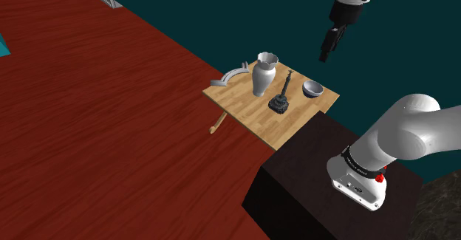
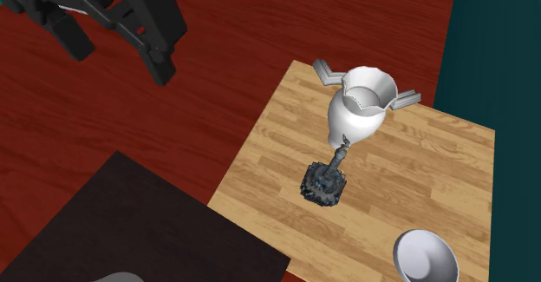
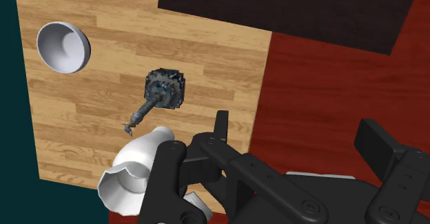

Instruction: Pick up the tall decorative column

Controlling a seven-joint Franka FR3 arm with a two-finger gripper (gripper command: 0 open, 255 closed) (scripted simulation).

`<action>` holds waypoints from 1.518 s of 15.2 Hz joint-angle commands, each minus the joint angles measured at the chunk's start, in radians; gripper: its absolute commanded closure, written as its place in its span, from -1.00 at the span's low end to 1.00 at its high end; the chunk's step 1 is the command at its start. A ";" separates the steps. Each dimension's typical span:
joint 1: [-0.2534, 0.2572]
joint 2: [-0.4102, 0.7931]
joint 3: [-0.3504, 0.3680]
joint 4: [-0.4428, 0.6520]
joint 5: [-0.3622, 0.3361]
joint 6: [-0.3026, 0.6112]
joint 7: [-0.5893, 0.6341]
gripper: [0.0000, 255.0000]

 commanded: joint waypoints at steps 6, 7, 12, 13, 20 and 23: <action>-0.028 0.060 -0.063 -0.085 -0.058 0.183 -0.065 -1.00; -0.034 0.077 -0.076 -0.098 -0.069 0.221 -0.077 -1.00; -0.061 0.189 -0.142 -0.138 -0.117 0.414 -0.138 -1.00; -0.066 0.216 -0.155 -0.141 -0.125 0.453 -0.150 -1.00; -0.089 0.444 -0.248 -0.118 -0.149 0.717 -0.242 -1.00; -0.092 0.556 -0.285 -0.084 -0.133 0.820 -0.292 -1.00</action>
